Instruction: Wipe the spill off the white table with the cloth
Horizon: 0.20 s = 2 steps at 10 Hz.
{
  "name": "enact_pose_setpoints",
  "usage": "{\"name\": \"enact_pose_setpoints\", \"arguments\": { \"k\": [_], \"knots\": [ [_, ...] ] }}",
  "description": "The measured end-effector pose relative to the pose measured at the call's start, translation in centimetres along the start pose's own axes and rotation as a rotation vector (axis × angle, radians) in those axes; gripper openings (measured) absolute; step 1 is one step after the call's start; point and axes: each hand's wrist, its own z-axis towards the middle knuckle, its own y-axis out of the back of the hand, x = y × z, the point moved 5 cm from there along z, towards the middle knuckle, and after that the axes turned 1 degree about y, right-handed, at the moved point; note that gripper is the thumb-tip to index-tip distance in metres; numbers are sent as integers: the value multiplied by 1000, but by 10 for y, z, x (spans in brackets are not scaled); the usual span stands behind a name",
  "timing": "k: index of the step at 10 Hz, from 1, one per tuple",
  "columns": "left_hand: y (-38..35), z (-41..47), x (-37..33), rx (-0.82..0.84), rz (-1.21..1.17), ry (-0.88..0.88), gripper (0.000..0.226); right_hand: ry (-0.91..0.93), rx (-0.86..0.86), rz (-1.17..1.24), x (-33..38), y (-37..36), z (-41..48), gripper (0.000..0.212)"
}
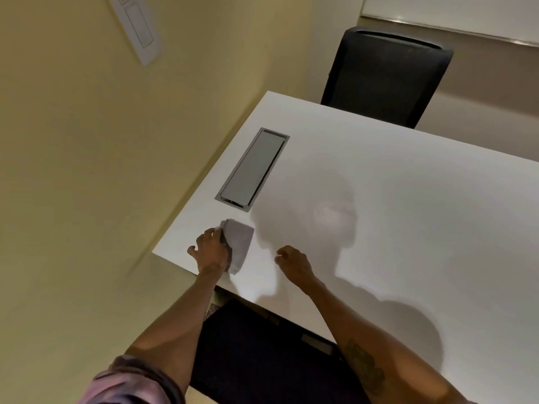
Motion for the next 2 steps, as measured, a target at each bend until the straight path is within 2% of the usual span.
{"name": "enact_pose_setpoints", "arguments": {
  "k": [2],
  "knots": [
    [-5,-26,-65,-45,120,-302,27,12,-42,-39,-18,14,-16,38]
  ]
}}
